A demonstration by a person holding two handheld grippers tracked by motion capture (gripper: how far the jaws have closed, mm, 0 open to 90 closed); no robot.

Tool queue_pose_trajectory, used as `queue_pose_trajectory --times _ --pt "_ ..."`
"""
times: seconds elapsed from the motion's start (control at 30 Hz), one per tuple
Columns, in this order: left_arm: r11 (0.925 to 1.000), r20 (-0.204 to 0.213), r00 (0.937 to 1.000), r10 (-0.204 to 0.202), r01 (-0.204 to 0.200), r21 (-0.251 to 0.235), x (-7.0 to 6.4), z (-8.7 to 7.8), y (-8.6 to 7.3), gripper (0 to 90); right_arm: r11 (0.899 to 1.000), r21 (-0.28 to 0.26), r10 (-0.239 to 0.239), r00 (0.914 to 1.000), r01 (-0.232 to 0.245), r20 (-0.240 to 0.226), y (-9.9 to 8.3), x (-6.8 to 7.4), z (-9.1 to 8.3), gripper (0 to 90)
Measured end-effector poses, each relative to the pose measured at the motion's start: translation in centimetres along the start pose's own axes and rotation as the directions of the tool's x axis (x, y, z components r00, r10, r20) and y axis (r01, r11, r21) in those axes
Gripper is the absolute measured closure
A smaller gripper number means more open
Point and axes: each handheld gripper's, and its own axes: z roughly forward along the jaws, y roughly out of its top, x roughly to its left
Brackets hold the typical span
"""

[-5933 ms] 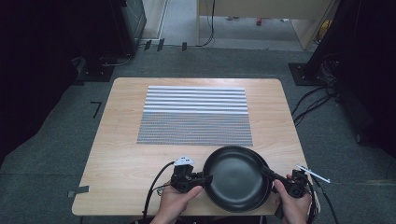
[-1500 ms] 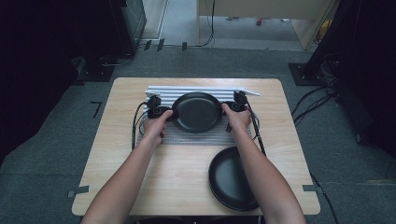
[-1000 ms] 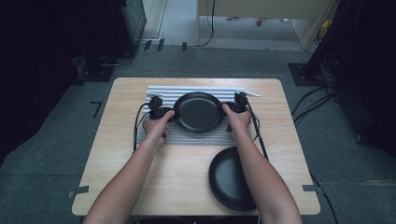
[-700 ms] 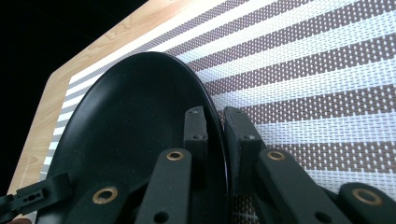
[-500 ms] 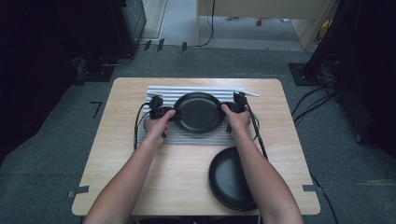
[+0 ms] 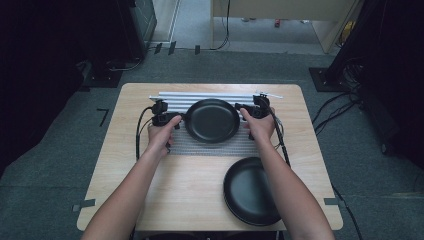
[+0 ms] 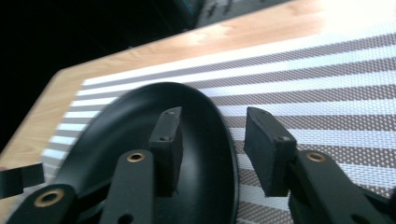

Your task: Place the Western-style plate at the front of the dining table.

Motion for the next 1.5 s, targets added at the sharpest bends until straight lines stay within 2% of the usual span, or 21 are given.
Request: queue_pose_trajectory --times 0.07,0.13,0.23,0.33,0.4,0.47,0.63,0.73,0.83,0.87,0.97,1.03,1.1,1.23,1.27,1.33,1.37,1.5 --pt "0.9998 -0.002 0.9998 0.018 -0.018 -0.012 -0.2 -0.9 -0.1 35.9 1.000 -0.020 -0.013 0.9997 0.013 -0.020 0.0 0.0 -0.7 50.8" --pt "0.9990 -0.005 0.9994 0.033 -0.034 -0.028 -0.3 -1.7 -0.3 31.4 0.998 -0.046 -0.051 0.9986 0.050 -0.016 0.0 0.1 -1.4 50.8" --pt "0.9974 0.001 0.9984 0.057 -0.057 -0.045 -0.5 -2.9 -0.8 26.1 0.996 -0.041 -0.083 0.9965 0.083 0.010 0.1 0.3 -2.6 46.7" --pt "0.9941 0.004 0.9957 0.093 -0.093 -0.057 -0.6 -4.2 -1.5 22.4 0.996 -0.027 -0.084 0.9964 0.084 -0.012 0.0 0.5 -4.2 37.6" --pt "0.9922 0.008 0.9947 0.103 -0.102 -0.072 -0.6 -4.9 -1.7 21.6 0.993 -0.013 -0.118 0.9927 0.118 -0.024 -0.1 0.7 -5.0 32.8" --pt "0.9891 0.001 0.9934 0.115 -0.114 -0.093 -0.6 -5.8 -2.0 20.4 0.987 -0.017 -0.159 0.9870 0.159 -0.023 -0.4 0.9 -5.9 32.9" --pt "0.9780 -0.023 0.9851 0.170 -0.172 -0.118 -0.9 -7.9 -2.7 17.9 0.978 -0.023 -0.207 0.9761 0.206 -0.066 -1.5 1.4 -8.2 31.2" --pt "0.9711 -0.027 0.9793 0.201 -0.203 -0.126 -1.1 -9.1 -3.4 16.9 0.975 -0.015 -0.224 0.9714 0.223 -0.079 -2.0 1.5 -9.4 30.2" --pt "0.9629 -0.047 0.9727 0.227 -0.232 -0.138 -1.1 -10.4 -4.2 15.5 0.973 -0.010 -0.229 0.9696 0.229 -0.085 -2.4 1.3 -10.4 28.9" --pt "0.9613 -0.053 0.9712 0.232 -0.238 -0.140 -1.0 -10.6 -4.4 15.3 0.972 -0.012 -0.236 0.9680 0.236 -0.085 -2.5 1.2 -10.9 28.8" --pt "0.9604 -0.051 0.9723 0.228 -0.233 -0.152 -0.7 -11.5 -5.2 14.7 0.967 -0.022 -0.254 0.9636 0.253 -0.083 -3.0 1.1 -12.0 28.3" --pt "0.9570 -0.064 0.9695 0.237 -0.244 -0.157 -0.6 -12.1 -5.8 14.6 0.965 -0.028 -0.263 0.9611 0.262 -0.083 -3.2 1.1 -12.7 27.7" --pt "0.9566 -0.059 0.9712 0.231 -0.238 -0.169 -0.3 -12.7 -6.5 14.1 0.961 -0.032 -0.278 0.9572 0.276 -0.083 -3.5 1.1 -13.4 26.8" --pt "0.9516 -0.067 0.9682 0.241 -0.249 -0.180 -0.2 -13.9 -7.4 13.7 0.952 -0.038 -0.305 0.9496 0.303 -0.074 -4.1 1.0 -14.9 25.4" --pt "0.9494 -0.076 0.9666 0.245 -0.255 -0.183 -0.2 -14.2 -7.7 13.6 0.952 -0.040 -0.304 0.9496 0.302 -0.076 -4.2 0.9 -15.2 25.3" --pt "0.9411 -0.114 0.9583 0.262 -0.280 -0.190 -0.3 -14.7 -8.3 13.6 0.952 -0.042 -0.307 0.9488 0.304 -0.076 -4.7 0.8 -15.9 25.0" --pt "0.9394 -0.120 0.9564 0.266 -0.285 -0.190 -0.3 -14.9 -8.5 13.6 0.951 -0.044 -0.309 0.9483 0.306 -0.075 -4.8 0.7 -16.1 24.9" --pt "0.9378 -0.125 0.9584 0.257 -0.278 -0.208 -0.1 -15.7 -9.5 13.1 0.947 -0.053 -0.320 0.9448 0.317 -0.068 -5.8 0.4 -17.4 24.2"
